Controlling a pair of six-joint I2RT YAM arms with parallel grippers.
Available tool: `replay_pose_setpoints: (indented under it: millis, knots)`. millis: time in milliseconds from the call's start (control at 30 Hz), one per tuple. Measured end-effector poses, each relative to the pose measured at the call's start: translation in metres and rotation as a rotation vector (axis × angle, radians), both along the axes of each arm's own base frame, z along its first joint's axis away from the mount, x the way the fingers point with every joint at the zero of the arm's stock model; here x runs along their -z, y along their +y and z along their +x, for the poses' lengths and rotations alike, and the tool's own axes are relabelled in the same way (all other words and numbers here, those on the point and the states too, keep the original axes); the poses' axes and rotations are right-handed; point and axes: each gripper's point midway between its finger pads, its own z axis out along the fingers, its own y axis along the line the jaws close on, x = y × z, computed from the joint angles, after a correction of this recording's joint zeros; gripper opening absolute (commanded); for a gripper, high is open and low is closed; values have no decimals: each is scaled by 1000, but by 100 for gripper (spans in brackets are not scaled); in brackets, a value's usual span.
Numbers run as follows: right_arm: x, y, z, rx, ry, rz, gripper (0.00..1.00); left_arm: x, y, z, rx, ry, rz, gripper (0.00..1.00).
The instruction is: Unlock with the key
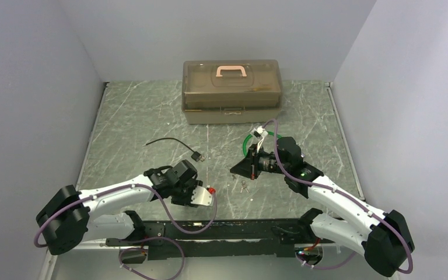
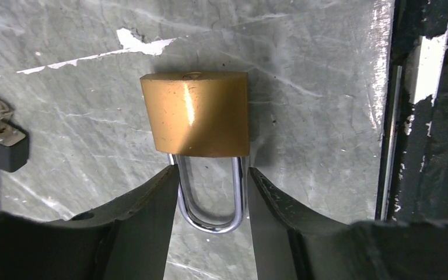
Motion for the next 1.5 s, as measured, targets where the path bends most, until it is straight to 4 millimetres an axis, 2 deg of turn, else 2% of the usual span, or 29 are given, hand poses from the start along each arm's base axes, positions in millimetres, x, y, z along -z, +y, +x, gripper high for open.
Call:
replay_pose_setpoints:
  millis: [333, 567, 867, 967, 1233, 1500]
  knots:
    - [-2, 1, 1, 0, -2, 1, 0, -10, -1, -1, -1, -82, -49, 44]
    - [-2, 1, 2, 0, -3, 2, 0, -4, -3, -15, 39, -55, -45, 47]
    - [-2, 1, 2, 0, 0, 0, 0, 9, 0, -22, 43, -5, 0, 44]
    - [-2, 1, 2, 0, -1, 0, 0, 11, 0, -22, 44, 3, 11, 36]
    - [-2, 1, 2, 0, 1, -3, 0, 12, -7, -20, 47, 7, -1, 0]
    - [-4, 0, 2, 2, 3, -11, 0, 9, -4, -19, 40, -1, 0, 0]
